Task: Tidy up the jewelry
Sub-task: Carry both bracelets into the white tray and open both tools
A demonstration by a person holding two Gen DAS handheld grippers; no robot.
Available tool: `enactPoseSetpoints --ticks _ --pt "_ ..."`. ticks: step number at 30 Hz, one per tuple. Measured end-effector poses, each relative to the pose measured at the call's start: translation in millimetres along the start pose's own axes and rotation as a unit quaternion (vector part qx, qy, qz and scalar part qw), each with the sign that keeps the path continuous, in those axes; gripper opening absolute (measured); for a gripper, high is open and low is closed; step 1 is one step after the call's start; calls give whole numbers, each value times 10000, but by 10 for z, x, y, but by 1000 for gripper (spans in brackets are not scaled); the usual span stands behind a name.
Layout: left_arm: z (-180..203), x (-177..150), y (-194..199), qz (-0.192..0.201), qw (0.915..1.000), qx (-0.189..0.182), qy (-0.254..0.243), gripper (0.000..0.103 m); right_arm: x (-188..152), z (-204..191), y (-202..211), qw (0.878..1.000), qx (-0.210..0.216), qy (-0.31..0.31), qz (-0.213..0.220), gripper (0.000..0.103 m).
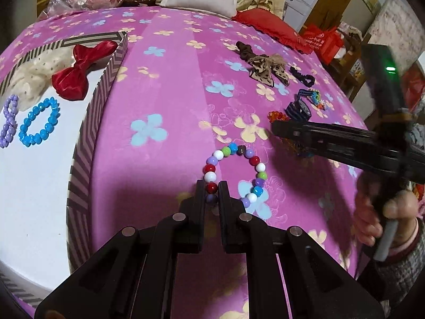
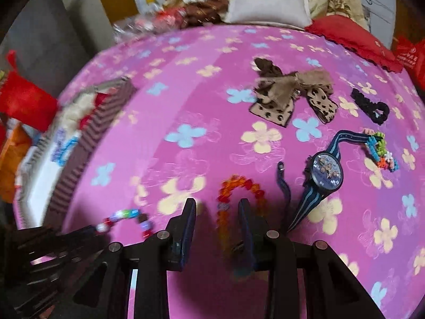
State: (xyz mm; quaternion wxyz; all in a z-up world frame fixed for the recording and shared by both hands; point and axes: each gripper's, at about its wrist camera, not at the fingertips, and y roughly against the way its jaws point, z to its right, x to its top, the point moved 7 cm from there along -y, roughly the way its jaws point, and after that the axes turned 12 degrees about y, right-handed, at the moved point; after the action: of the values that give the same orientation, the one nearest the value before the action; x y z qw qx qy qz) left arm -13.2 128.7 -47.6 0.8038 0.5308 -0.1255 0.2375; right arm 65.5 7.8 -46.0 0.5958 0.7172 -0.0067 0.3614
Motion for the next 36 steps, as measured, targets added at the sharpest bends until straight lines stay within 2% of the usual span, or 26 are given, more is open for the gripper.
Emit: enactPoseSetpoints --ticks 1,4,5,10,15,20,23,28,36 --pt "-10 1 7 3 10000 -22 3 8 9 -3 -31 10000 -67 20 -13 31" --pt "-11 10 55 43 9999 -95 -12 8 78 -10 -92 9988 -463 141 -45 12" --pt "10 23 98 103 9998 -136 -35 8 79 -2 -77 9988 -478 126 -46 9" --pt "81 87 372 434 9984 -346 -95 8 119 1 51 9991 -325 -240 105 9" --pt "92 190 703 714 9953 -659 14 8 220 -87 511 9975 -113 -425 559 9" --pt "-29 342 1075 1139 9902 -781 180 8 421 -287 907 9943 131 -481 943 9" --pt "-248 436 1278 1419 9866 -709 377 8 542 -445 1095 9926 213 -420 1118 9" --pt "-750 551 1498 1666 9811 -487 851 8 724 -793 1292 9909 354 -137 1289 9" --pt "-1718 595 1734 1911 9644 196 1816 8 1028 -1613 1180 9906 506 499 1172 9"
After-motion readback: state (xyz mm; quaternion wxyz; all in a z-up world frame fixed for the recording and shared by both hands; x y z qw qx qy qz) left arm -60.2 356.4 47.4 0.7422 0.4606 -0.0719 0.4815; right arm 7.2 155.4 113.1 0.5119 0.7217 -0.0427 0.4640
